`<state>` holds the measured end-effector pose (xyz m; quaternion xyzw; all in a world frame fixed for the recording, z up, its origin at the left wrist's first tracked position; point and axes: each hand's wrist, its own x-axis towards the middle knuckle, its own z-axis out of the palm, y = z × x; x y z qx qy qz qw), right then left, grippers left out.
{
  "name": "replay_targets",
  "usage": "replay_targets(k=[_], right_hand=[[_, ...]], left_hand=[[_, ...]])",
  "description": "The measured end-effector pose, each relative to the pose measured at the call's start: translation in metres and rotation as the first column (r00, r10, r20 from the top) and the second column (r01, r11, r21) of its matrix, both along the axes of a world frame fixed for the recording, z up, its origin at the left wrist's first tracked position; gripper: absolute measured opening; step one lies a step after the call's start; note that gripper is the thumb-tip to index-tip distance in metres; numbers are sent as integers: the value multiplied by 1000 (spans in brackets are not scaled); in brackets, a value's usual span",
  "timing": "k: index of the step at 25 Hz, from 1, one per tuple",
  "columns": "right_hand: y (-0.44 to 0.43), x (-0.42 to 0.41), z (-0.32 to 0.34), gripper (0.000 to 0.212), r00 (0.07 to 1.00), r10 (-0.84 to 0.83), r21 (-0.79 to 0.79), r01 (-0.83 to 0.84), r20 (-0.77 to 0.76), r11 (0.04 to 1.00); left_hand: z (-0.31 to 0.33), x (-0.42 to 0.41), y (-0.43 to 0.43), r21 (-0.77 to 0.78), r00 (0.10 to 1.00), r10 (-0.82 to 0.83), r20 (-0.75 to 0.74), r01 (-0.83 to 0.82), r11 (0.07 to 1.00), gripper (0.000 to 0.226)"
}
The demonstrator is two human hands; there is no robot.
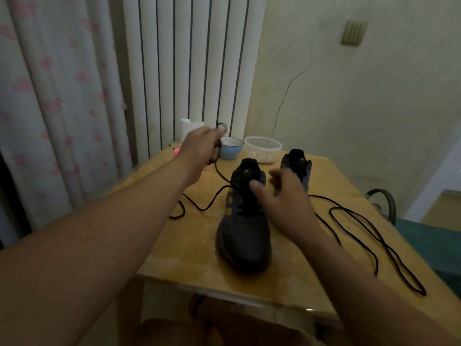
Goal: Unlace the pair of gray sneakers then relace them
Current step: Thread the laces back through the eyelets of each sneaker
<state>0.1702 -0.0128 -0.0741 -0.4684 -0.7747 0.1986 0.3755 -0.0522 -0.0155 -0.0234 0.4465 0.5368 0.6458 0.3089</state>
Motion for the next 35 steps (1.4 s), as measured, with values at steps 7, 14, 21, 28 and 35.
replay_targets(k=[7, 14, 21, 28, 35], right_hand=[[56, -38, 121, 28, 812, 354, -329, -529, -464, 782], [82, 26, 129, 31, 889, 296, -518, -447, -350, 730], [59, 76, 91, 52, 951, 305, -695, -255, -53, 672], [12, -6, 88, 38, 868, 427, -274, -487, -253, 829], [21, -1, 63, 35, 865, 351, -475, -493, -359, 729]], left_hand=[[82, 30, 27, 122, 798, -75, -598, 183, 976, 24], [46, 12, 33, -138, 758, -111, -642, 28, 990, 45], [-13, -12, -23, -162, 964, -171, -202, 139, 977, 24], [22, 56, -34, -166, 725, -266, -635, 209, 964, 16], [23, 50, -24, 49, 945, -186, -269, 207, 977, 32]])
